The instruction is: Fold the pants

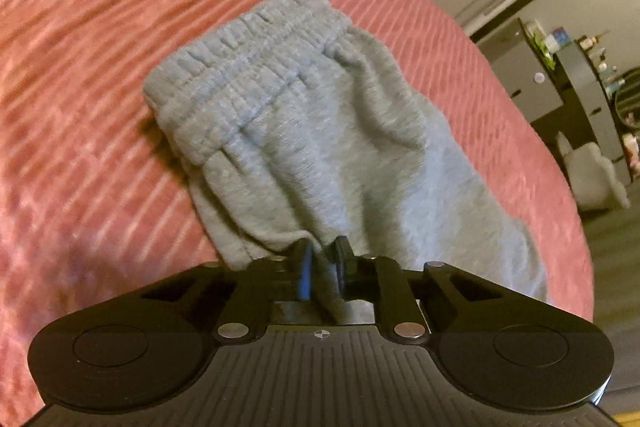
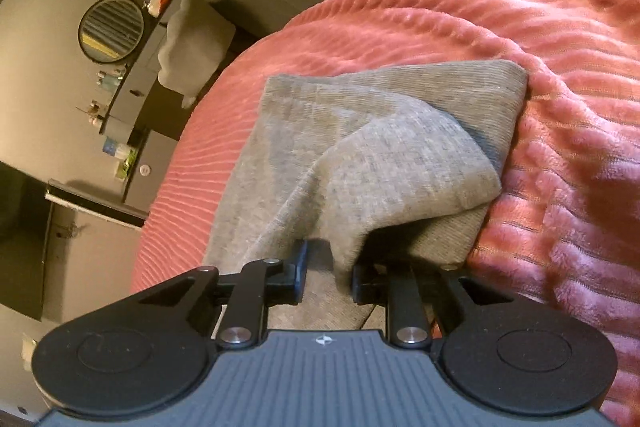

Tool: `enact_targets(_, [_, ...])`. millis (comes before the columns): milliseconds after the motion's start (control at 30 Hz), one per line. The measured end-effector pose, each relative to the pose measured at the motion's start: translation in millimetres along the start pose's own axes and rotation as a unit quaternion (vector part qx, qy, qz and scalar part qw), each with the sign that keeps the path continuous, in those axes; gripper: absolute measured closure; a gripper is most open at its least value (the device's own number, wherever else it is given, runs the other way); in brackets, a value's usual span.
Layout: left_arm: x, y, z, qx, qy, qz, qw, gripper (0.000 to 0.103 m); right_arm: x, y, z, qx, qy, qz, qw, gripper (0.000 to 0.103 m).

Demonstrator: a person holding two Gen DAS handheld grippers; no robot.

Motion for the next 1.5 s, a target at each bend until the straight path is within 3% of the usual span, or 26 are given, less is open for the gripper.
enact_targets(33, [0.6,-1.3,-2.9,-0.005,0.003,-0.004,1.0,0.094,-0.1,-3.1,-0.5,-0.013,0.003,-0.016,1.0,0.099])
enact_targets(100, [-5.6,-8.5,-17.3,-0.012,0.012,-0.006,0.9998,0.096,0.1,-11.2,-5.3,-0.025,0.008,-0.042,0.999,0.099])
enact_targets(267, [-12.7,-11.6,-59.4,-0.031,0.046,0.006,0.9984,0.096,13.8,-39.2,-44.2,0.022,0.065,-0.056,0.996,0.099])
enact_targets(367, [-11.9,-11.0,-75.5,-0.018,0.077,0.029,0.9964,0.101,19.0,-33.4,-56.2,-0.027,0.084,-0.108,0.99,0.099])
enact_targets(433, [-11.6,-8.8,-80.8,-0.008,0.086,0.059,0.9945,0.101,14.7,-21.0,-51.9,-0.049,0.063,-0.105,0.991,0.094])
enact_targets(500, [-12.9,-8.1,-79.6,0.006,0.086,0.077,0.9933,0.096,9.7,-12.3,-53.1,-0.054,0.06,-0.085,0.993,0.086])
enact_targets(567, [-17.8,-3.6,-80.5,0.005,0.083,0.094,0.9921,0.078,6.2,-5.5,-58.3,-0.079,0.071,-0.08,0.991,0.051])
enact_targets(600, [-19.2,0.6,-79.2,0.003,0.079,0.098,0.992,0.071,3.2,-5.1,-60.9,-0.085,0.076,-0.081,0.99,0.049])
enact_targets(633, [-20.4,6.8,-77.3,-0.002,0.076,0.104,0.9917,0.057,0.5,-4.4,-61.7,-0.086,0.075,-0.083,0.99,0.049])
enact_targets(667, [-22.9,8.6,-75.7,-0.007,0.074,0.111,0.991,0.053,-3.4,-8.4,-63.4,-0.088,0.076,-0.089,0.989,0.049])
enact_targets(800, [-33.3,39.9,-62.3,-0.024,0.061,0.15,0.9866,0.044,-20.5,-47.5,-62.5,-0.083,0.087,-0.151,0.981,0.049])
enact_targets(900, [-48.9,57.8,-43.4,-0.024,0.037,0.18,0.9827,0.037,-37.2,-81.1,-49.9,-0.053,0.074,-0.201,0.975,0.049])
enact_targets(967, [-58.8,55.2,-24.4,0.017,0.01,0.2,0.9796,0.037,-55.7,-99.1,-31.7,-0.031,0.042,-0.241,0.969,0.044])
enact_targets(1033, [-69.2,42.6,-8.1,0.065,-0.025,0.217,0.9737,0.04,-75.1,-103.1,-10.4,-0.036,0.003,-0.279,0.96,0.04])
enact_targets(1100, [-75.1,34.5,-6.3,0.08,-0.027,0.24,0.9671,0.039,-96.6,-90.9,14.2,-0.07,-0.056,-0.316,0.945,0.031])
enact_targets(1167, [-74.8,27.8,-13.2,0.094,-0.021,0.254,0.9623,0.038,-112.6,-69.6,29.3,-0.132,-0.102,-0.364,0.917,0.028])
enact_targets(1233, [-70.7,16.6,-20.8,0.124,-0.017,0.251,0.9599,0.04,-111.2,-73.8,21.8,-0.155,-0.072,-0.405,0.898,0.017])
enact_targets(1267, [-69.1,14.8,-25.4,0.128,-0.013,0.248,0.9601,0.04,-108.3,-75.4,17.9,-0.173,-0.061,-0.41,0.893,0.017])
enact_targets(1300, [-68.9,17.2,-30.7,0.121,-0.007,0.248,0.9611,0.04,-107.2,-80.8,14.2,-0.169,-0.055,-0.41,0.895,0.017])
enact_targets(1400, [-78.9,42.9,-45.8,0.063,0.005,0.247,0.9669,0.032,-124.2,-109.2,6.1,-0.037,-0.092,-0.339,0.936,0.017])
enact_targets(1500, [-102.6,75.3,-50.9,-0.009,-0.004,0.237,0.9714,0.02,-137.4,-115.9,6.8,0.04,-0.138,-0.23,0.963,0.018])
Point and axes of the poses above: each gripper's, at about its wrist camera, not at the fingertips, and z roughly the way its jaws point, y to its right, x to its top, the point moved 10 cm from there along z, roughly the way its jaws point, and after that the axes turned 9 degrees about x, right-handed, at the moved point
